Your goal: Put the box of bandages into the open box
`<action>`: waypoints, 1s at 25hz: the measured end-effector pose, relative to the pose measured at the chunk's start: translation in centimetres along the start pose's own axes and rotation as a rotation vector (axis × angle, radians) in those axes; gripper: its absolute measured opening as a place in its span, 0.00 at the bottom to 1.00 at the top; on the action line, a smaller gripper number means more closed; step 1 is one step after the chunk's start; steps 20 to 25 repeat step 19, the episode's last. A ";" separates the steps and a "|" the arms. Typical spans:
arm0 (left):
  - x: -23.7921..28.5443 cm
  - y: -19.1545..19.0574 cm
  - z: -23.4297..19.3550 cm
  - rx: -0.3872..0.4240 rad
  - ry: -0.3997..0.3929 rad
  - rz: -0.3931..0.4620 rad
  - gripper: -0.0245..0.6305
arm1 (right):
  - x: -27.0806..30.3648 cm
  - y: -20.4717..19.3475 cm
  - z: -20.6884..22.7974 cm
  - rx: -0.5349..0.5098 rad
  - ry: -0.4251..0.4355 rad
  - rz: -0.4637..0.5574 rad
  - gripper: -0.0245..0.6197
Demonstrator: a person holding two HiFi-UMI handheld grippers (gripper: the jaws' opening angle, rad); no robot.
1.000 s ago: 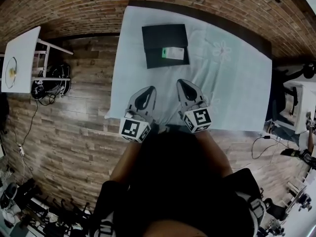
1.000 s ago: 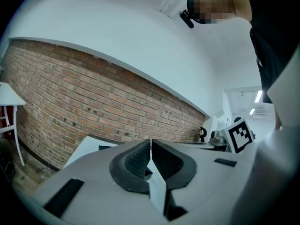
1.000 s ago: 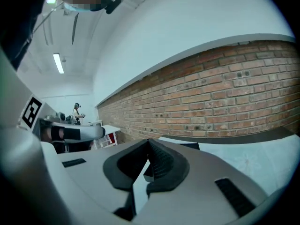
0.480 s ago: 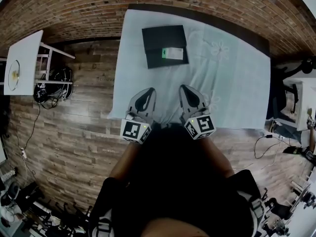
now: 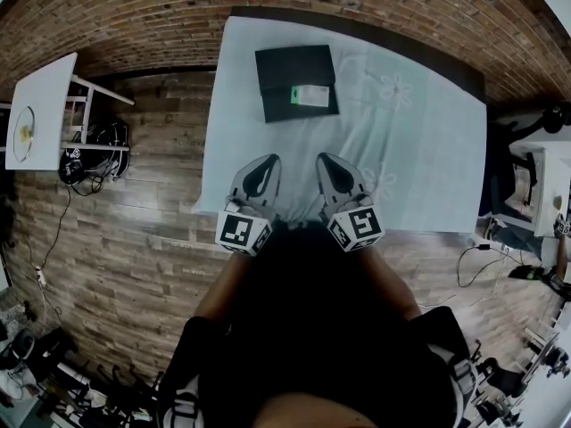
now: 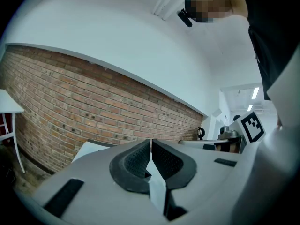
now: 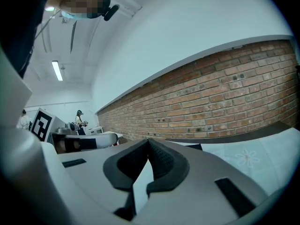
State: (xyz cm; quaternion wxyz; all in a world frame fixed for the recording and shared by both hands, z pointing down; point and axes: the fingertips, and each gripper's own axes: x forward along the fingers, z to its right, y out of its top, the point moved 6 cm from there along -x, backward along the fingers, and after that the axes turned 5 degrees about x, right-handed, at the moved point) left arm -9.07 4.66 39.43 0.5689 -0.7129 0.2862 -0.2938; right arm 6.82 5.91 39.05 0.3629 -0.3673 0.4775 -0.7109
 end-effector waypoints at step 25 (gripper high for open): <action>0.3 0.1 1.2 0.003 -0.006 0.004 0.10 | -0.9 0.3 0.2 -0.013 0.003 0.004 0.08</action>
